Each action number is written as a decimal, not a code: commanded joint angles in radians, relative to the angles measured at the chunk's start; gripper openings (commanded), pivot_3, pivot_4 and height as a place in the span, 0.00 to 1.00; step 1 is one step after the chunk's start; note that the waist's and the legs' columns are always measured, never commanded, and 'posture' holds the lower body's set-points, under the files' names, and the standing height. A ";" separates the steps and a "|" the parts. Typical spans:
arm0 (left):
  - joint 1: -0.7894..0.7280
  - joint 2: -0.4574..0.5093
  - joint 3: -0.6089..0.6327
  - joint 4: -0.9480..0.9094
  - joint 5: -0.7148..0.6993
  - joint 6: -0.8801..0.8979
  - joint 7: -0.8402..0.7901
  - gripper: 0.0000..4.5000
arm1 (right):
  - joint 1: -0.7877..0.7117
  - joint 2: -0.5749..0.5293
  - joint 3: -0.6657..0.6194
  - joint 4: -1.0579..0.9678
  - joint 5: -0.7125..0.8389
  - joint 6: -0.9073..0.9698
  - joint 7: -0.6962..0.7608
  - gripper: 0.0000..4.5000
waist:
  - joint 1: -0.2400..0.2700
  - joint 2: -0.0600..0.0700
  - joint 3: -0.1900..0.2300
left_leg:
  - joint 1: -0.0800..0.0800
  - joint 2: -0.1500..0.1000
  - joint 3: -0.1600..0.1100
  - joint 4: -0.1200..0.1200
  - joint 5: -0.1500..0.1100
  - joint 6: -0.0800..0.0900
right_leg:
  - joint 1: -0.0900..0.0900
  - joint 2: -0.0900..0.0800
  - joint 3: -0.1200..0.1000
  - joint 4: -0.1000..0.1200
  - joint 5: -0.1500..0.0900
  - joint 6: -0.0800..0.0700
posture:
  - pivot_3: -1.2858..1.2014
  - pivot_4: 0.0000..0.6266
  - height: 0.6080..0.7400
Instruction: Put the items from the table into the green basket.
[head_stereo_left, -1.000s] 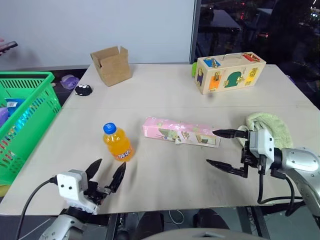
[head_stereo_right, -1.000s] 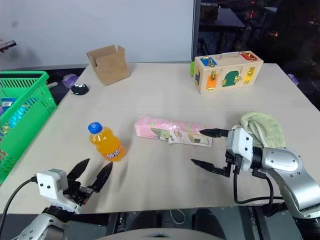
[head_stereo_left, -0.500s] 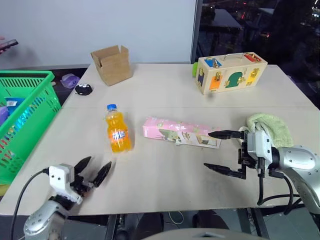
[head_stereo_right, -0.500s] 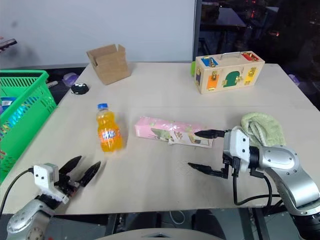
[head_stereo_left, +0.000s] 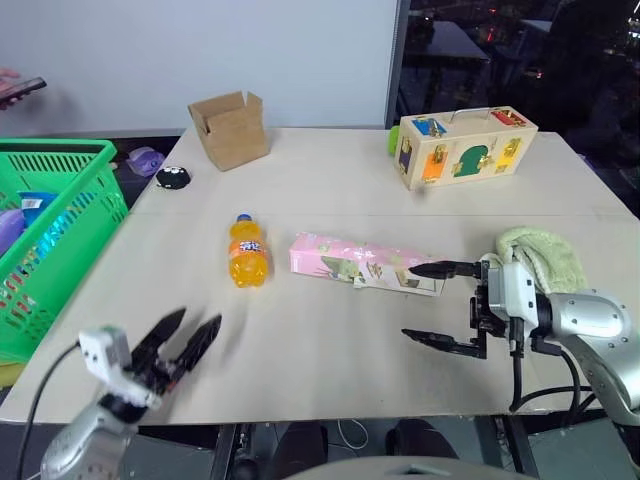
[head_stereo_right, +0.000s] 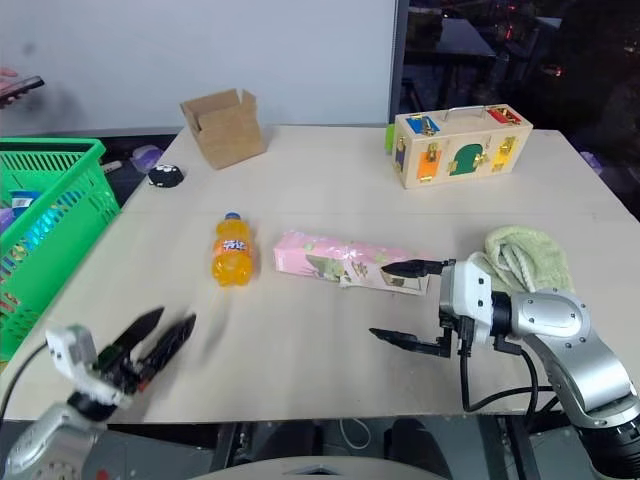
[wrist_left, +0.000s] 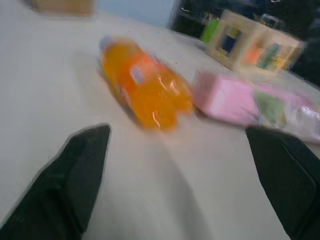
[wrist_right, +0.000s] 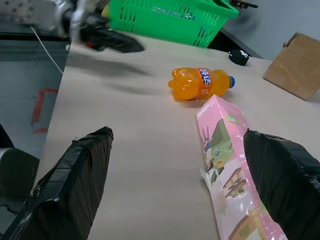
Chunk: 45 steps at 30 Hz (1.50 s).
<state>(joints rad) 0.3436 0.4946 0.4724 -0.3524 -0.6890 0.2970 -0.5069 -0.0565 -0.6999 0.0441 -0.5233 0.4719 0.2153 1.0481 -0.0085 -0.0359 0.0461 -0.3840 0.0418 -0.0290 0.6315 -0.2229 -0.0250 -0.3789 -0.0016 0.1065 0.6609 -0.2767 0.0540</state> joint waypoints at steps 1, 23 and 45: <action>-0.337 0.202 0.001 -0.158 -0.169 0.452 0.365 1.00 | -0.033 0.001 -0.008 0.015 -0.007 -0.019 -0.002 0.98 | 0.017 -0.004 0.003 | 0.000 0.000 -0.002 0.001 0.000 0.000 | 0.000 0.001 -0.001 0.002 0.000 0.000 | 0.55 0.00 1.00; -1.046 0.284 -0.220 0.257 -0.368 1.317 0.871 1.00 | -0.113 0.057 -0.052 -0.007 0.095 0.107 -0.132 0.98 | -0.001 0.003 0.002 | -0.007 -0.002 -0.014 0.002 0.000 -0.001 | -0.001 0.001 -0.012 0.003 0.003 0.002 | 0.53 0.01 1.00; -1.169 -0.002 -0.280 0.700 -0.045 1.315 0.899 0.67 | -0.095 0.055 -0.065 -0.070 0.115 0.139 -0.177 1.00 | -0.009 0.011 -0.003 | -0.008 -0.004 -0.015 0.003 0.000 -0.001 | -0.001 0.001 -0.012 0.003 0.004 0.002 | 0.50 0.02 1.00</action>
<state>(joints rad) -0.8330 0.5137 0.1912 0.2988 -0.7828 1.6093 0.4181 -0.1496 -0.6386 -0.0064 -0.5506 0.5878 0.3668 0.8778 -0.0173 -0.0254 0.0434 -0.3916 0.0379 -0.0440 0.6344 -0.2230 -0.0260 -0.3796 -0.0009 0.0946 0.6638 -0.2733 0.0563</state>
